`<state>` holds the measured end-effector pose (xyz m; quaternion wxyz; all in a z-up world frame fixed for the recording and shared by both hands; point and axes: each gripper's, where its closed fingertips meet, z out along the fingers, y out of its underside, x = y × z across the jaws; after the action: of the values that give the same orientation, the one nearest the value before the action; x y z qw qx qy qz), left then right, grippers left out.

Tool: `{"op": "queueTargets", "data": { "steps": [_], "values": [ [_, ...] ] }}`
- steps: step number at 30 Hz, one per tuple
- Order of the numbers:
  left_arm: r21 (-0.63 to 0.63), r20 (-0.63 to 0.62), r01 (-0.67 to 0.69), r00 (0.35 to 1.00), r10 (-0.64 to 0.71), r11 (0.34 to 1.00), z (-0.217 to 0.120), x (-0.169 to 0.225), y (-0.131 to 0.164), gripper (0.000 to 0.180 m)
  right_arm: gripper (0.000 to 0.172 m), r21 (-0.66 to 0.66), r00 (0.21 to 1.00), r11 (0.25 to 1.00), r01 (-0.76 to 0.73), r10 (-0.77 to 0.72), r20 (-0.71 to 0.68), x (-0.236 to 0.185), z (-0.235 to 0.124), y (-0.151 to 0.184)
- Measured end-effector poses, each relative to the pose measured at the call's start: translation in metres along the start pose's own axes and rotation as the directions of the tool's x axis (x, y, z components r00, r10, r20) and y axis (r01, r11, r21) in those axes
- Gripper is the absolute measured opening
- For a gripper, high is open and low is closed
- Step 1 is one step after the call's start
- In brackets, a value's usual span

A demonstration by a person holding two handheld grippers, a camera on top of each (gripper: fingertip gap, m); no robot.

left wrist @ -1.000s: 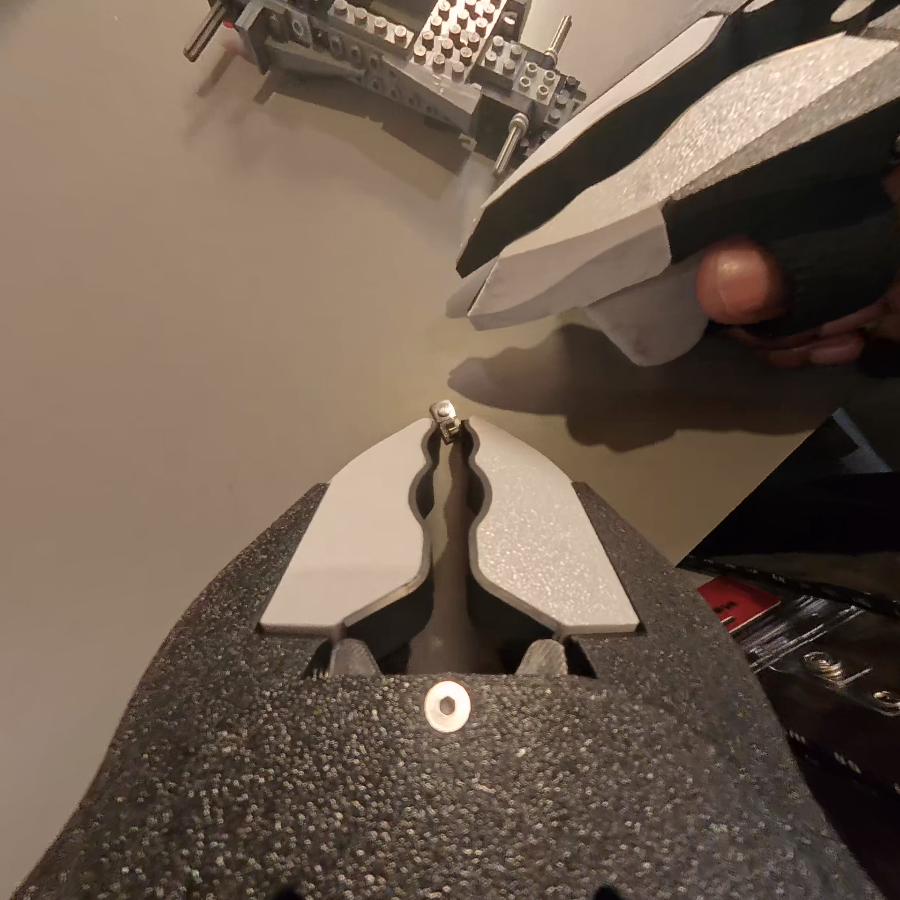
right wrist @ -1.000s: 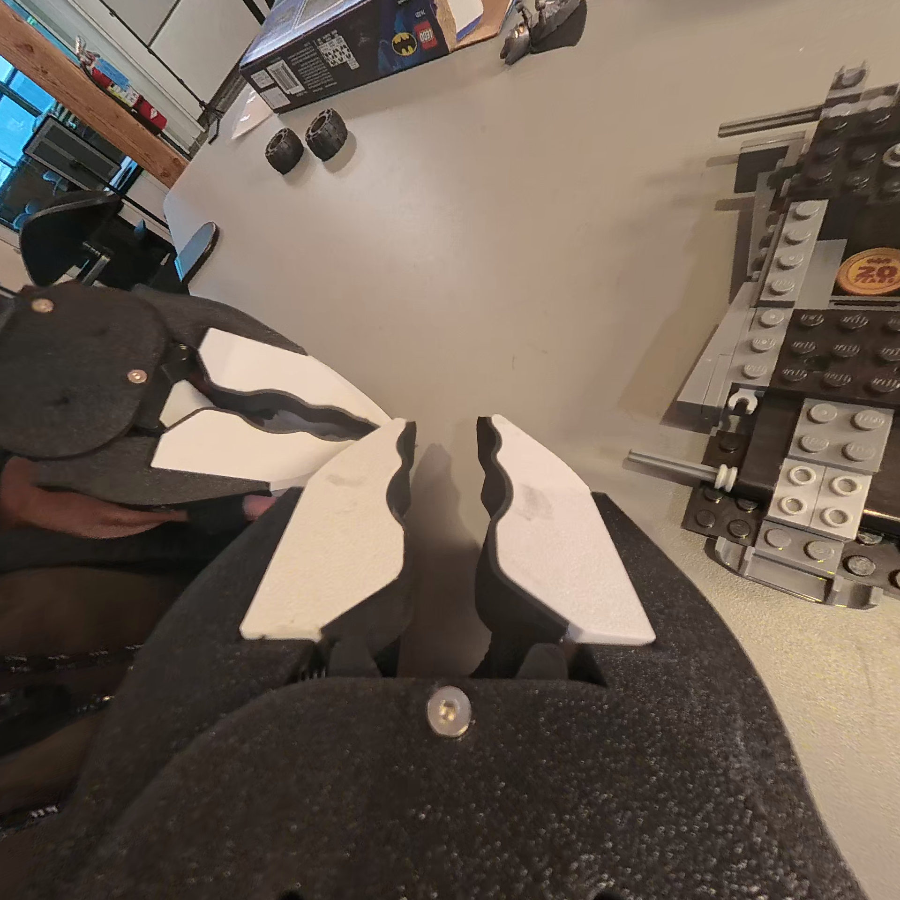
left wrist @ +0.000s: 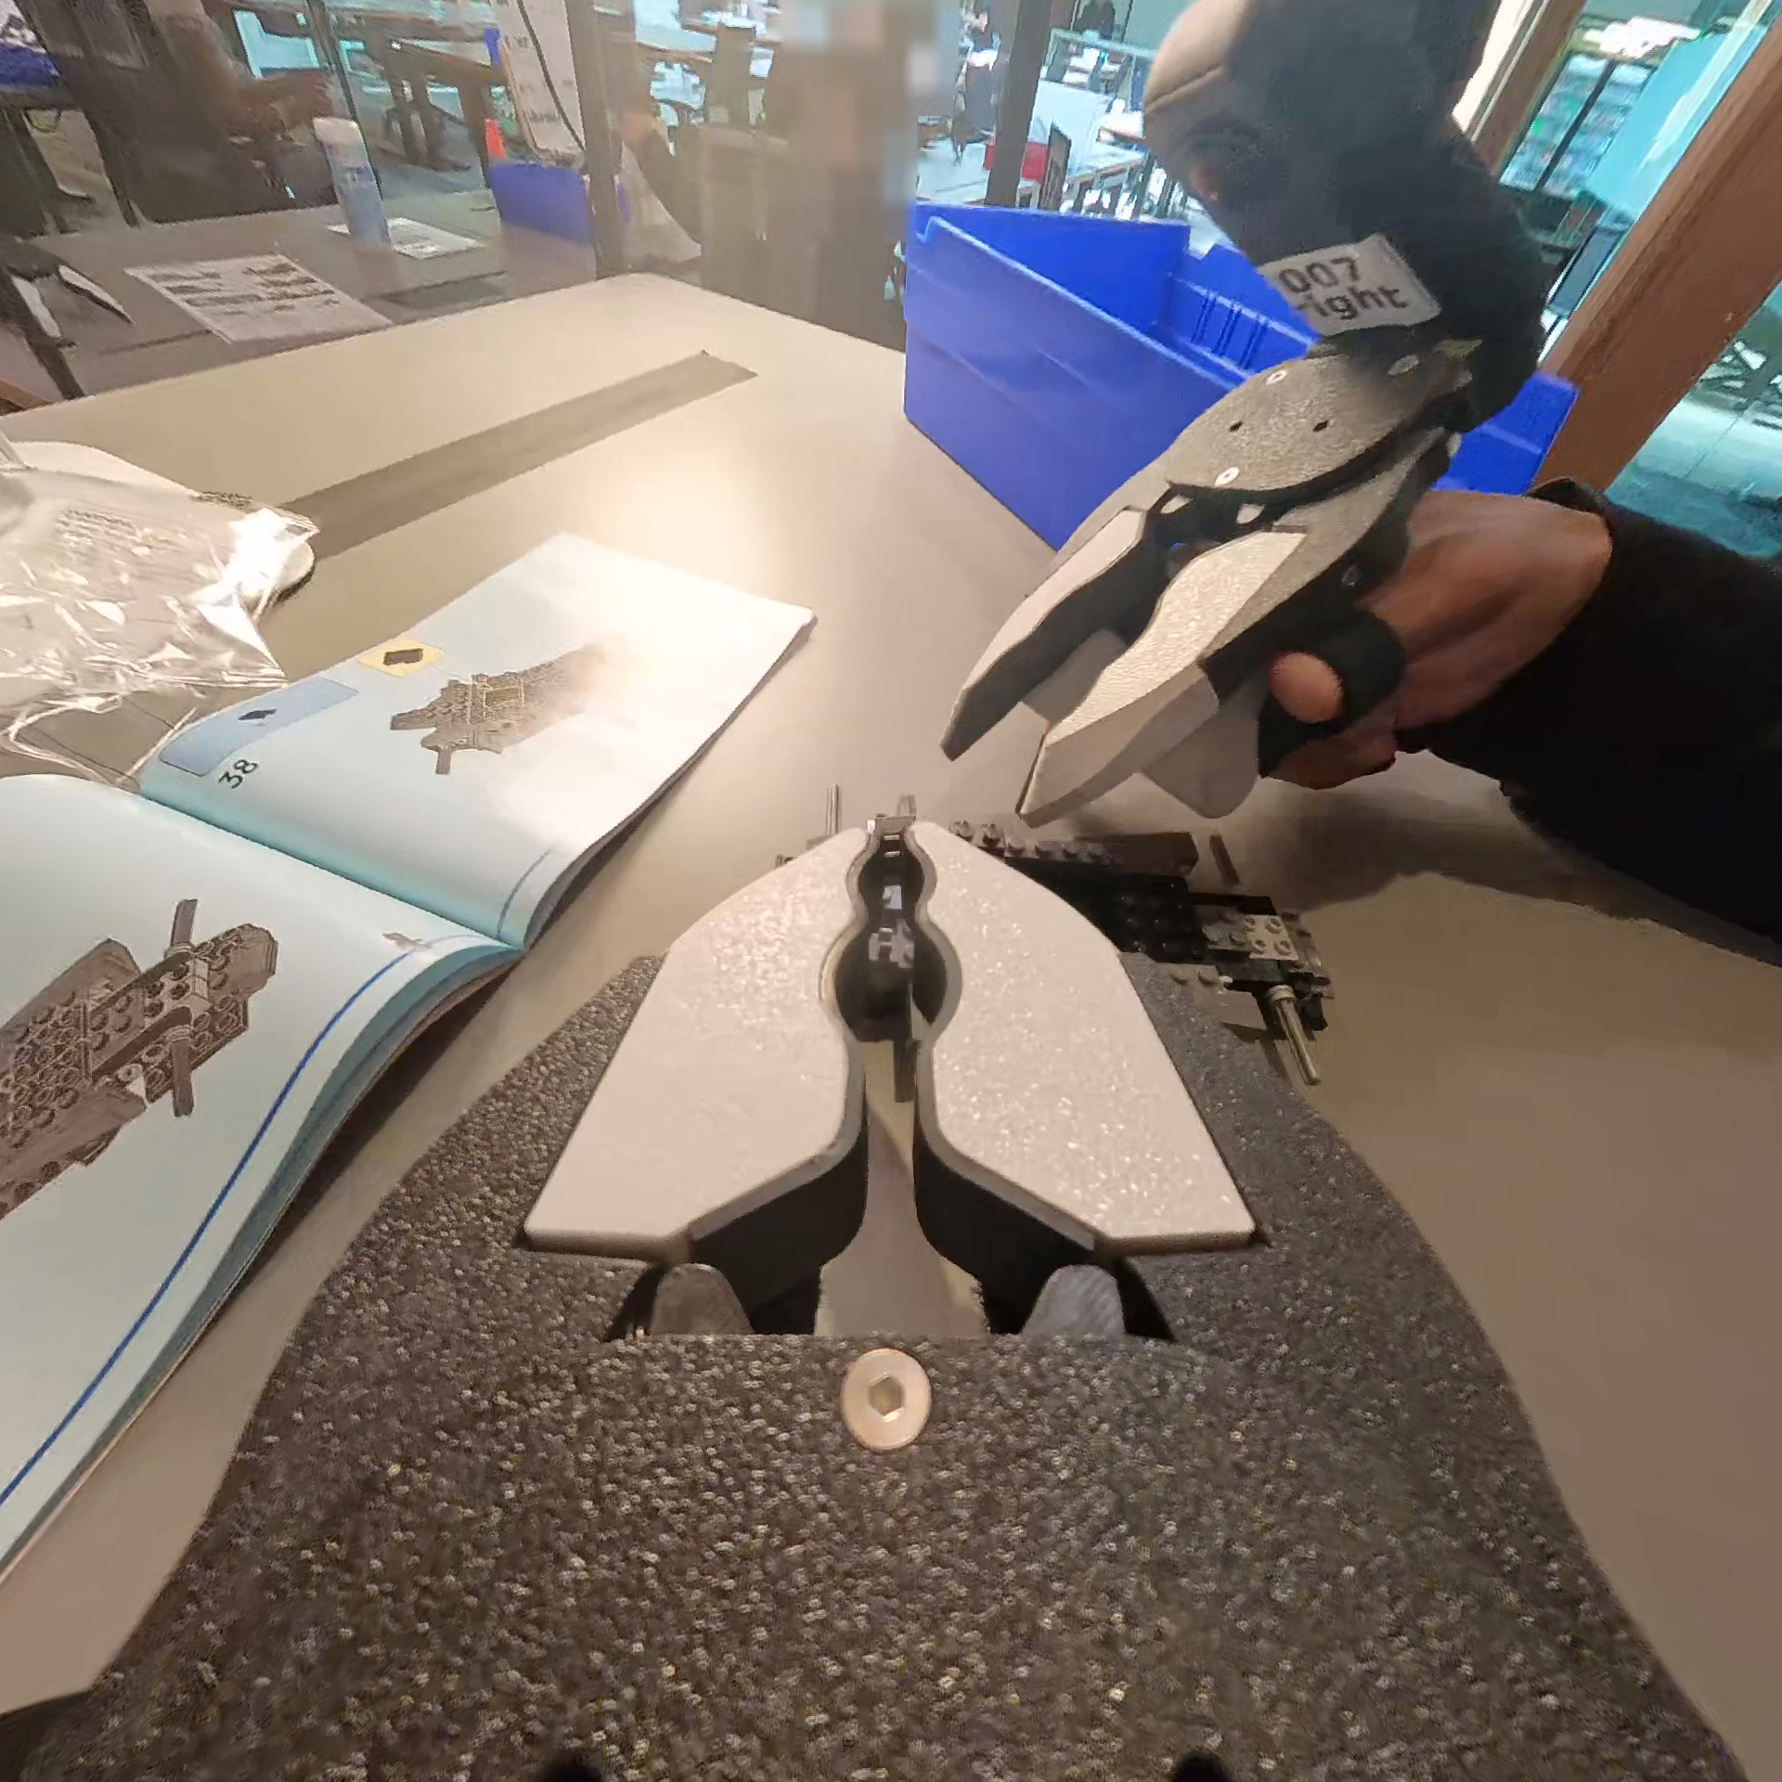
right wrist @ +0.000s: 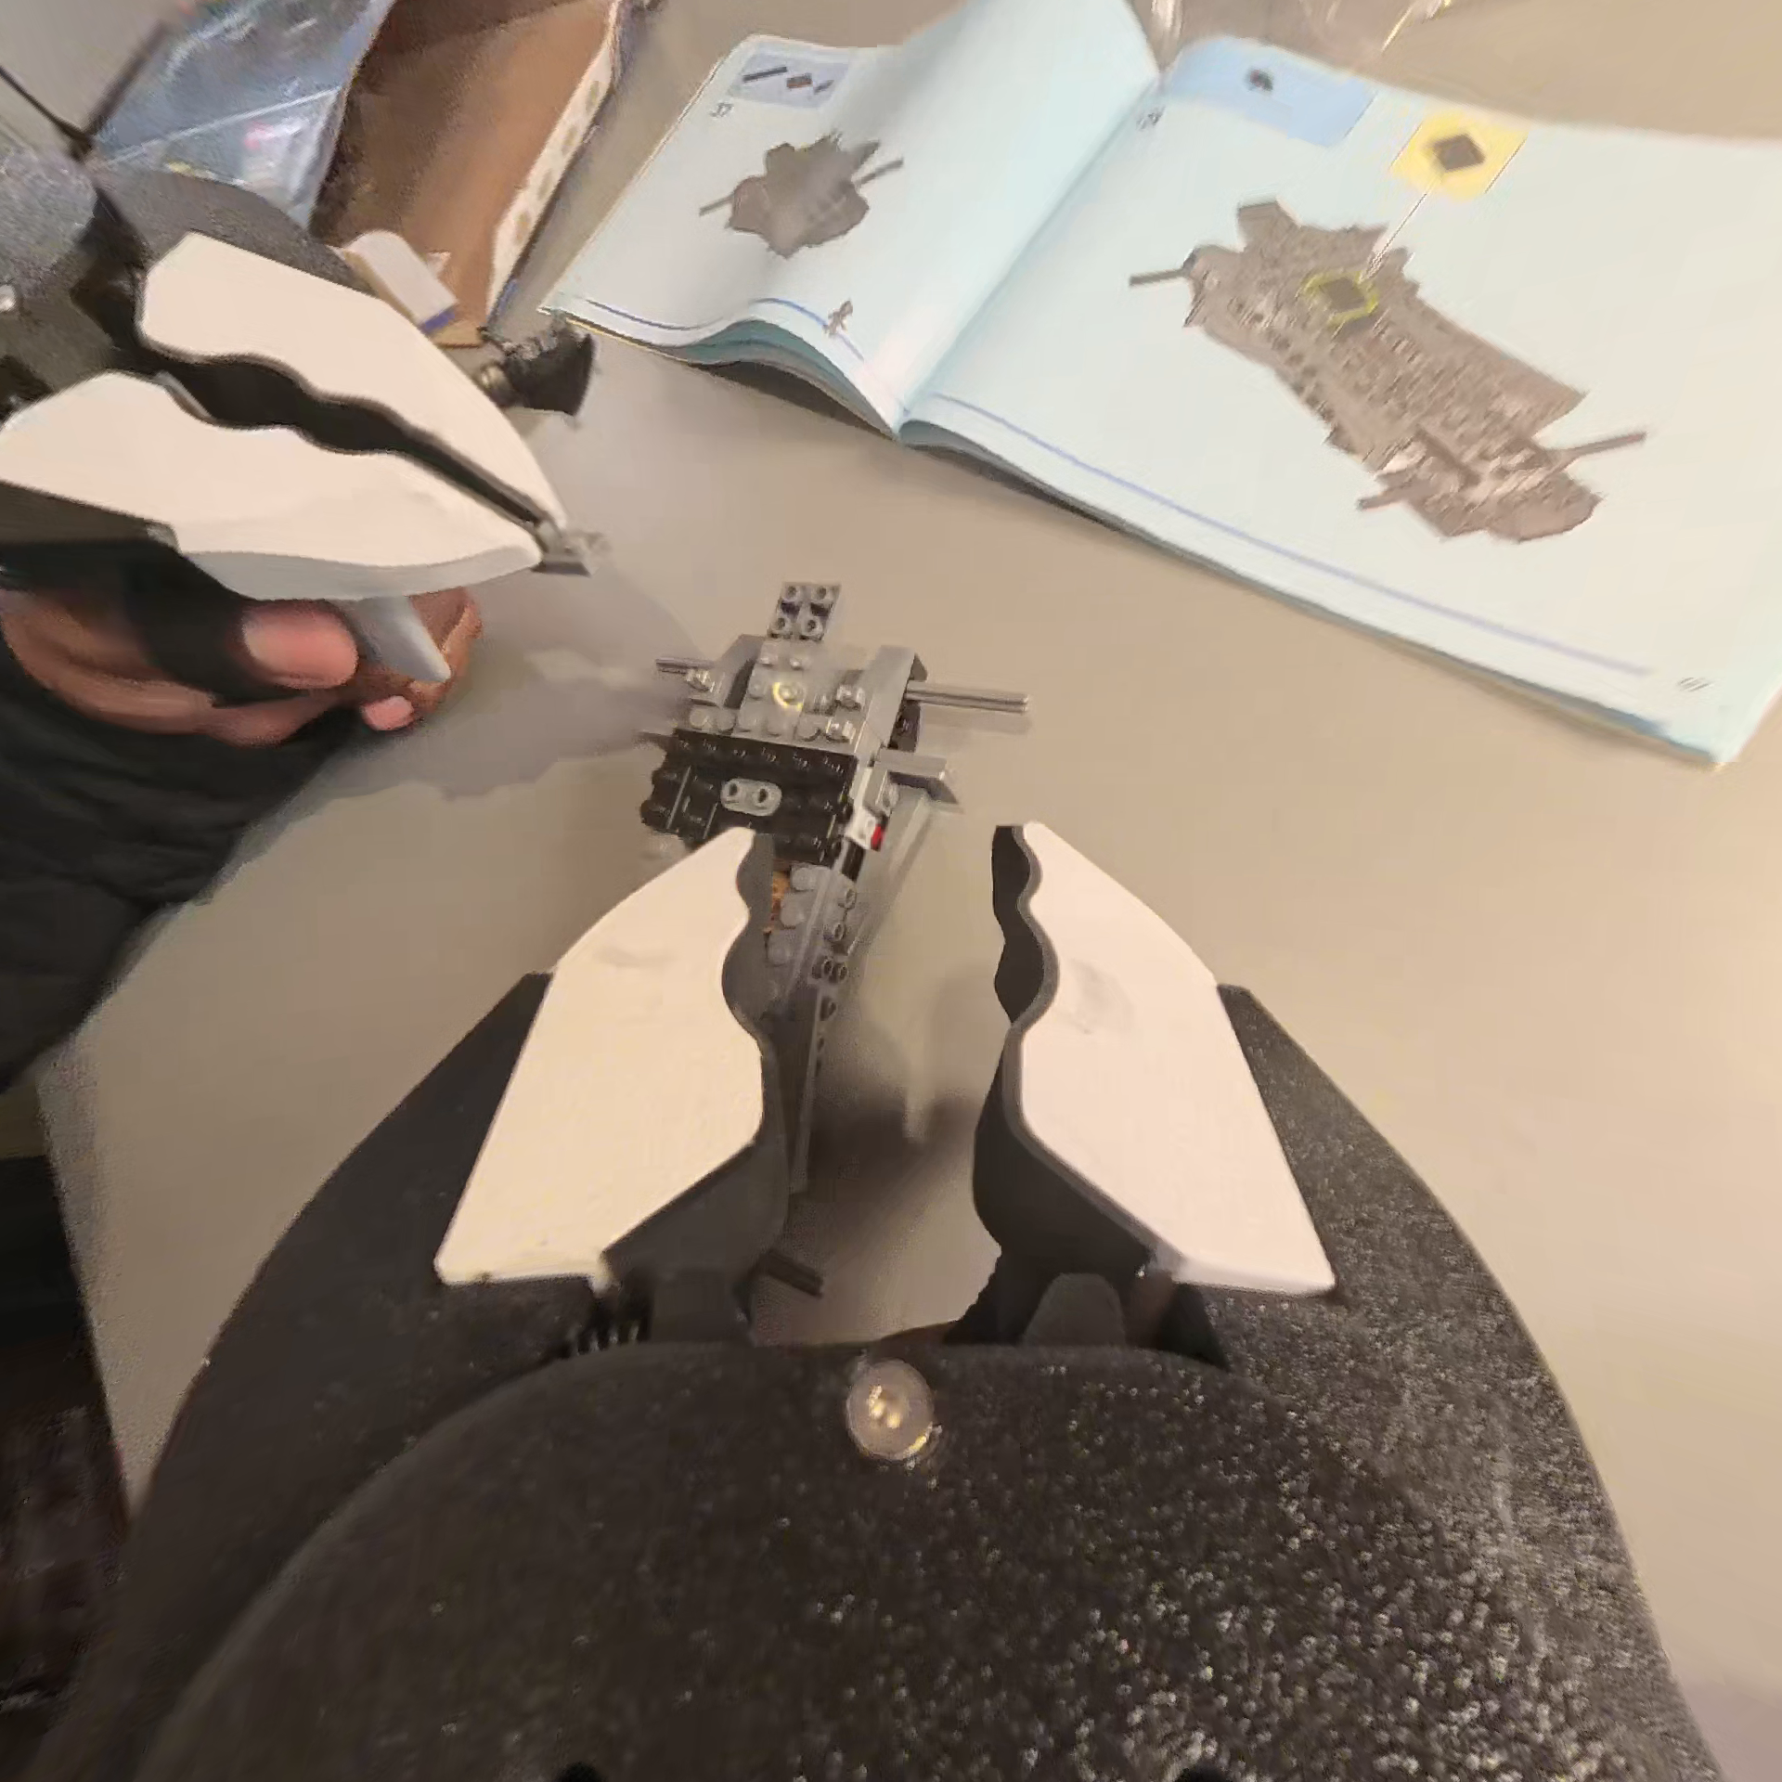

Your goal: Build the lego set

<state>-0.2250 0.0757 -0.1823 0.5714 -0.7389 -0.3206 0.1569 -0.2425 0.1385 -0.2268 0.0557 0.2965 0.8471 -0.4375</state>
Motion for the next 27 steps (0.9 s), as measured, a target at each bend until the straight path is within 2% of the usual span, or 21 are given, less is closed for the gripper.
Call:
{"op": "queueTargets", "data": {
  "steps": [3,8,16,21,27],
  "values": [
    [-0.028,0.031,-0.010,0.999,0.010,1.000,-0.002,-0.001,0.005,0.003,0.044,-0.034,0.997,0.999,-0.036,0.038,0.066,-0.006,0.009,0.009],
    [-0.127,0.047,-0.062,0.997,0.068,0.990,0.004,0.002,0.016,0.002,0.038,-0.072,0.997,0.997,-0.018,0.023,0.070,-0.011,0.011,0.012],
    [-0.092,0.063,0.026,0.998,-0.020,0.995,0.005,-0.002,0.010,0.003,0.032,-0.122,0.994,0.989,0.079,-0.087,-0.059,-0.008,0.008,0.015],
    [-0.094,0.069,0.052,0.997,-0.046,0.994,0.005,-0.004,0.013,0.003,0.033,-0.162,0.990,0.981,0.102,-0.116,-0.082,-0.011,0.011,0.020],
    [-0.130,0.070,0.019,0.998,-0.010,0.991,0.007,0.002,0.016,0.003,0.027,-0.211,0.987,0.972,0.101,-0.124,-0.099,-0.012,0.017,0.027]
  ]
}}
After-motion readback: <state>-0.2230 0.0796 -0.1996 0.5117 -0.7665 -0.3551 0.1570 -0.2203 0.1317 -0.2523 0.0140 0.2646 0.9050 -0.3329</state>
